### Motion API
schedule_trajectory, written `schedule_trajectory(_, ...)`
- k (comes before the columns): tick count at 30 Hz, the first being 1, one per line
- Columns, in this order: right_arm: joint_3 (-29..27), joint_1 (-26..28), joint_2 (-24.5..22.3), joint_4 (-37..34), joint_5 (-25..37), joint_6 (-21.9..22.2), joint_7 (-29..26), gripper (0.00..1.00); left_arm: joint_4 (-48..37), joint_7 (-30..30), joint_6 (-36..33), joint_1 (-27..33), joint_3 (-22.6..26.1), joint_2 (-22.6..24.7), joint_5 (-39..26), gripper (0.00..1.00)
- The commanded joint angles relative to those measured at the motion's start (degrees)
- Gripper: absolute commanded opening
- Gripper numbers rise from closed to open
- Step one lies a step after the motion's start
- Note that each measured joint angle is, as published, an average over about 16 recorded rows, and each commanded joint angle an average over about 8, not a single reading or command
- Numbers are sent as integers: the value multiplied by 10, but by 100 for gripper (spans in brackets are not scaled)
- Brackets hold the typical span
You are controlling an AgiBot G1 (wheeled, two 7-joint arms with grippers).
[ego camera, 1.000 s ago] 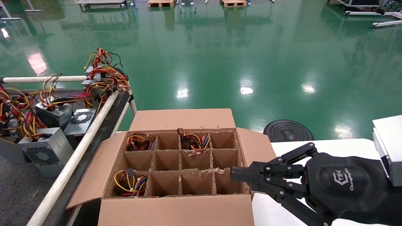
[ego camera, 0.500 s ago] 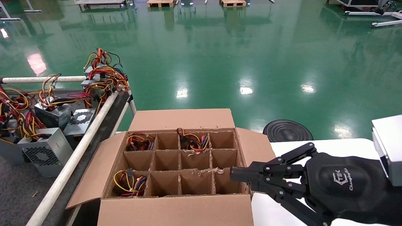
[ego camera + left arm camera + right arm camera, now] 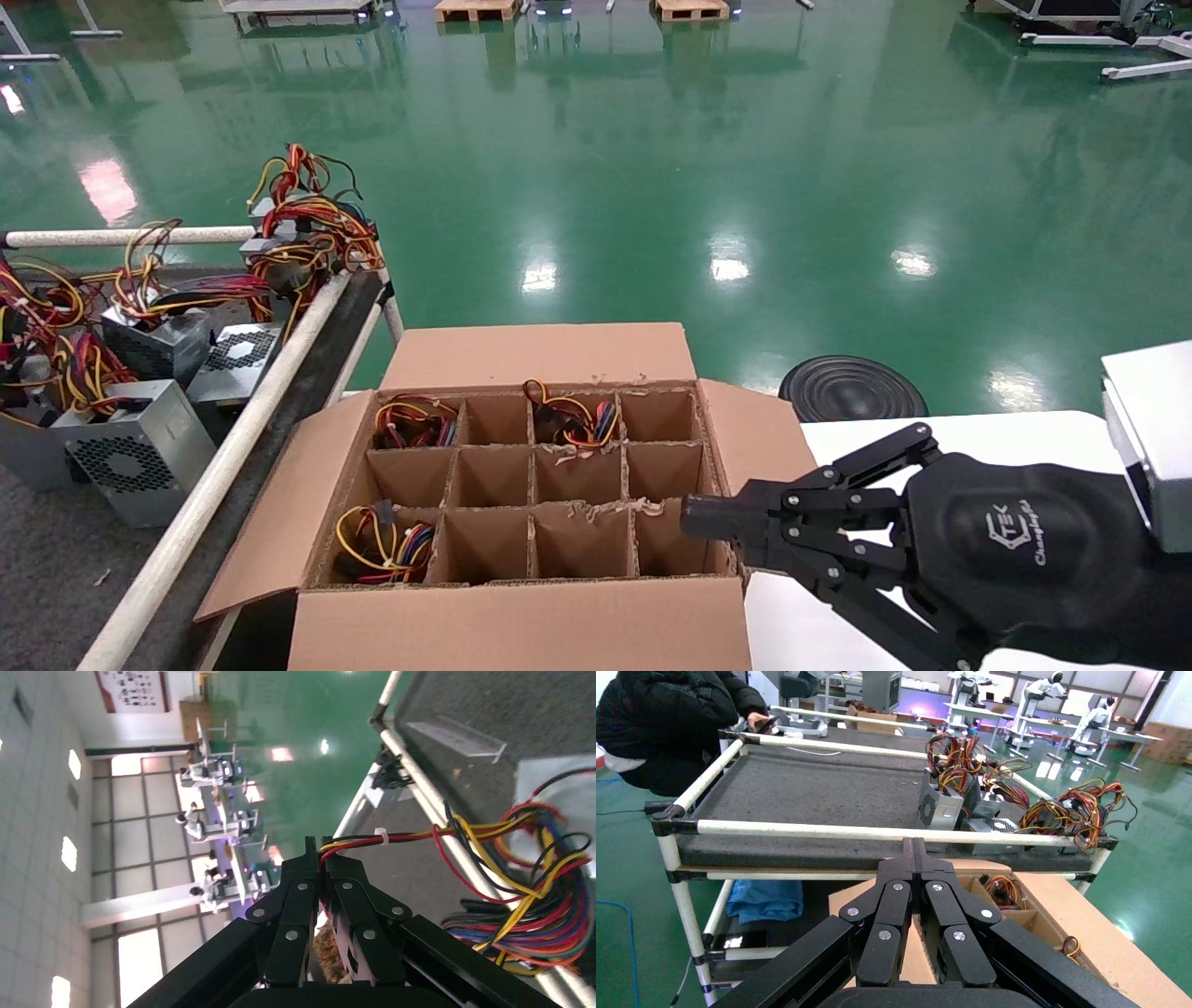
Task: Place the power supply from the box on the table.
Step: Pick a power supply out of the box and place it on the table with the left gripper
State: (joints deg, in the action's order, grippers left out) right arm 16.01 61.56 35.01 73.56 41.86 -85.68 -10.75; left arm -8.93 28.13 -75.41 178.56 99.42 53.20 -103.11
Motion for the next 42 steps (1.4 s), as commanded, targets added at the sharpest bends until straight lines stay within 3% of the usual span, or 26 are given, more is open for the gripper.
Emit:
schedule_trajectory(1,0,0,0,0,0,0,0,0,-14,6,-8,-1,-2,6,-3,0)
schedule_trajectory(17,0,0,0,0,0,0,0,0,-100,30,-48,-97,-114,-22,-31,0)
schedule_trajectory(27,0,0,0,0,0,0,0,0,-173,60,-91,-134,-192,-14,-70,0)
schedule_trajectory(42,0,0,0,0,0,0,0,0,-247,100,-94,-170,-247,6,-77,0)
